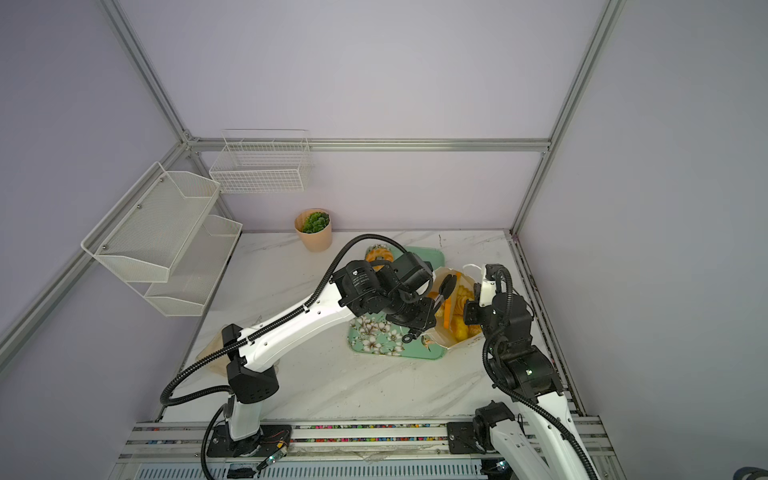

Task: Take the fake bread out of the paper bag
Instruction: 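Pull the bread slice up out of the bag with the left gripper's tongs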

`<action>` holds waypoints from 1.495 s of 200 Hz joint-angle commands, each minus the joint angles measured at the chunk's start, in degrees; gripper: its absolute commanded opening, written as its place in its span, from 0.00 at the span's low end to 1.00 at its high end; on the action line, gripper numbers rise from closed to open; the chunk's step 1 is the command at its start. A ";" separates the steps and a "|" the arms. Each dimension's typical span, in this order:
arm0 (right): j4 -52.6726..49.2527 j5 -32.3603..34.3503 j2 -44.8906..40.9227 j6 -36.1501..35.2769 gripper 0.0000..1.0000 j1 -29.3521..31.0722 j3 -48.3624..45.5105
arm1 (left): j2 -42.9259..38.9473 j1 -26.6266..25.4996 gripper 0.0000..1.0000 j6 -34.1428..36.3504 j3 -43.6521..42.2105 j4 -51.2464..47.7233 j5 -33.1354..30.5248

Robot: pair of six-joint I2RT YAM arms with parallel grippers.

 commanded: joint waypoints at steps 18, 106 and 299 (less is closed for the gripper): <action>1.05 1.98 1.67 1.37 0.00 -0.01 2.12 | -6.63 0.44 0.00 3.43 -0.27 3.92 0.14; 1.33 2.80 4.71 1.99 0.00 -0.05 3.80 | -14.98 2.49 0.00 4.66 -10.32 11.86 -1.05; -0.62 4.27 15.42 6.59 0.00 -0.01 8.92 | -17.60 10.78 0.00 9.15 -5.18 15.19 4.56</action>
